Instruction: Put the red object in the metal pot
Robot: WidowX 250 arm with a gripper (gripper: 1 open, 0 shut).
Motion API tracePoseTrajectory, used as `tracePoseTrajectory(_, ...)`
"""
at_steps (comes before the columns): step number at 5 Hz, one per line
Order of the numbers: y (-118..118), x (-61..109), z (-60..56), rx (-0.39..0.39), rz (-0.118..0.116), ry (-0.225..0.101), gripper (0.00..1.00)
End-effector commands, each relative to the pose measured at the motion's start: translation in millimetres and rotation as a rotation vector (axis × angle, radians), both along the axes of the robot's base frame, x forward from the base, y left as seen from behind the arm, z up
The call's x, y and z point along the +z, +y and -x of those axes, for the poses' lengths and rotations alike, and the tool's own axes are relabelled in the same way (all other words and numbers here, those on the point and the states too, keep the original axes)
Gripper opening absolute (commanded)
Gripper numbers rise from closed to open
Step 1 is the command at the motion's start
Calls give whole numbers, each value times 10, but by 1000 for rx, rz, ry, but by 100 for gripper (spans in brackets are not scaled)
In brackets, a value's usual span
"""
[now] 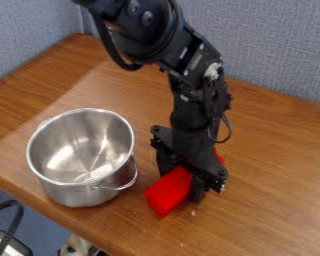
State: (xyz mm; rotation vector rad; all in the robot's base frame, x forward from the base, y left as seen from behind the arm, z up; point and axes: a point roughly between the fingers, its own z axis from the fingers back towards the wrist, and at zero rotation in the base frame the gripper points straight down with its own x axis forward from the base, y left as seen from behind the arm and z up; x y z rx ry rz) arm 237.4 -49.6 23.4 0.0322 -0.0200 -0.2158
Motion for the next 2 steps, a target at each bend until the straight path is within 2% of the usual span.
tracePoseTrajectory(1, 0, 154, -71, 6, 5, -29, 0)
tracePoseTrajectory(2, 4, 188, -49, 10, 1, -8, 0)
